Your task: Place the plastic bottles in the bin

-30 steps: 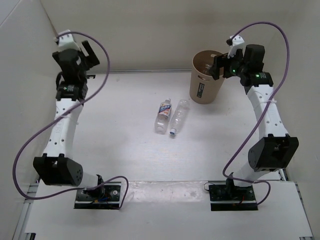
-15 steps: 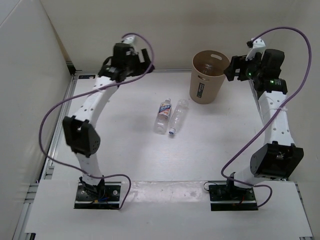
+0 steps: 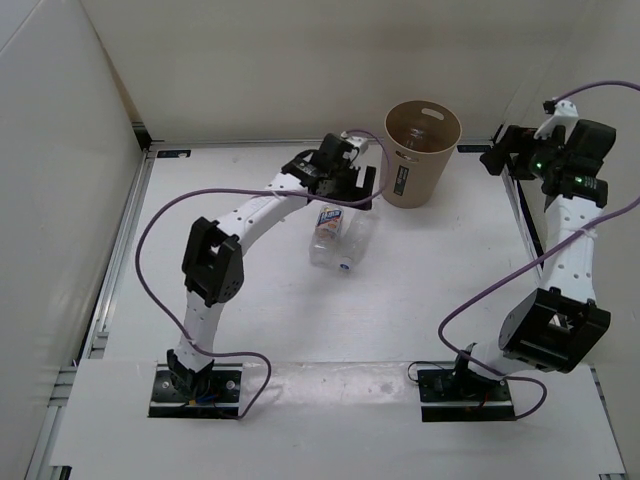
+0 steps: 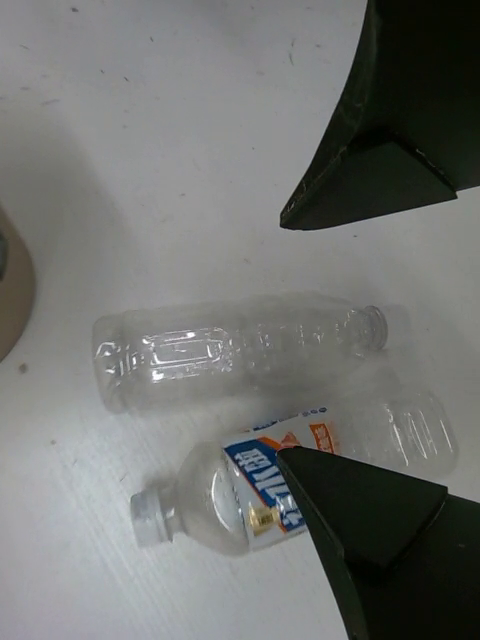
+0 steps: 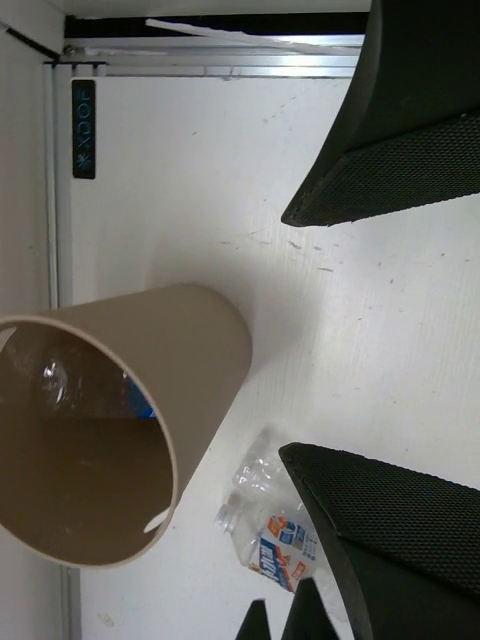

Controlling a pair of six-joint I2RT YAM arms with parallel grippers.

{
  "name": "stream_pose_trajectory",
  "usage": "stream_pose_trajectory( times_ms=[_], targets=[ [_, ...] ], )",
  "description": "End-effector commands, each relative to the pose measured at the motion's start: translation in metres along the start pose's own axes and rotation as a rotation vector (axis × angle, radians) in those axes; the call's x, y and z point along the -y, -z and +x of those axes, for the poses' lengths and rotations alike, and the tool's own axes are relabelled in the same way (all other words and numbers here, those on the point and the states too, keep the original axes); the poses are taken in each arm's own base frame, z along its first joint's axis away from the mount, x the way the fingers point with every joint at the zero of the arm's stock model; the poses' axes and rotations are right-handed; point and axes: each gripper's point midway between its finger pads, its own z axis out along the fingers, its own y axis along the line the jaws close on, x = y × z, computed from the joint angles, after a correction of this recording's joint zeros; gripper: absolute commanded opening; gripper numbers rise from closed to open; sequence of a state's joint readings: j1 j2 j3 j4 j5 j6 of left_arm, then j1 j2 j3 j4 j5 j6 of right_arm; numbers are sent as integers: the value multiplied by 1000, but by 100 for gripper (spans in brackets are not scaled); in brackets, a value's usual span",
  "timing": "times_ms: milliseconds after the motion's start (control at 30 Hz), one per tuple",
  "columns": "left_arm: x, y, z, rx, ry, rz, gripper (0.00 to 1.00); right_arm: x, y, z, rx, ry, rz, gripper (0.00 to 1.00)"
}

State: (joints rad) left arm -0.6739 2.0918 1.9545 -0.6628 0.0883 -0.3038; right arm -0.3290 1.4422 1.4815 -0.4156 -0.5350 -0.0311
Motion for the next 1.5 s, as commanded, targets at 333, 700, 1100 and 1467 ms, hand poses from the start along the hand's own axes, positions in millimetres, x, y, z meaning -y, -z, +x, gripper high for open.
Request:
stream_pose_trajectory(
  times_ms=[333,700,1100,1467],
  targets=[
    [18,-51,30,-122,-13,-24,100,15,40,-6,29,-25,-52,90],
    [5,-83,79,-284,50,-42,100,17,54,-2,10,-31,-38,90],
    [10,-81,76,-278,39,-4,71,10,54,2,-9,-48,-49,90],
    [-29,21,-70,188,46,-148,50,-8,31,5,-9,-53,-120,90]
  ],
)
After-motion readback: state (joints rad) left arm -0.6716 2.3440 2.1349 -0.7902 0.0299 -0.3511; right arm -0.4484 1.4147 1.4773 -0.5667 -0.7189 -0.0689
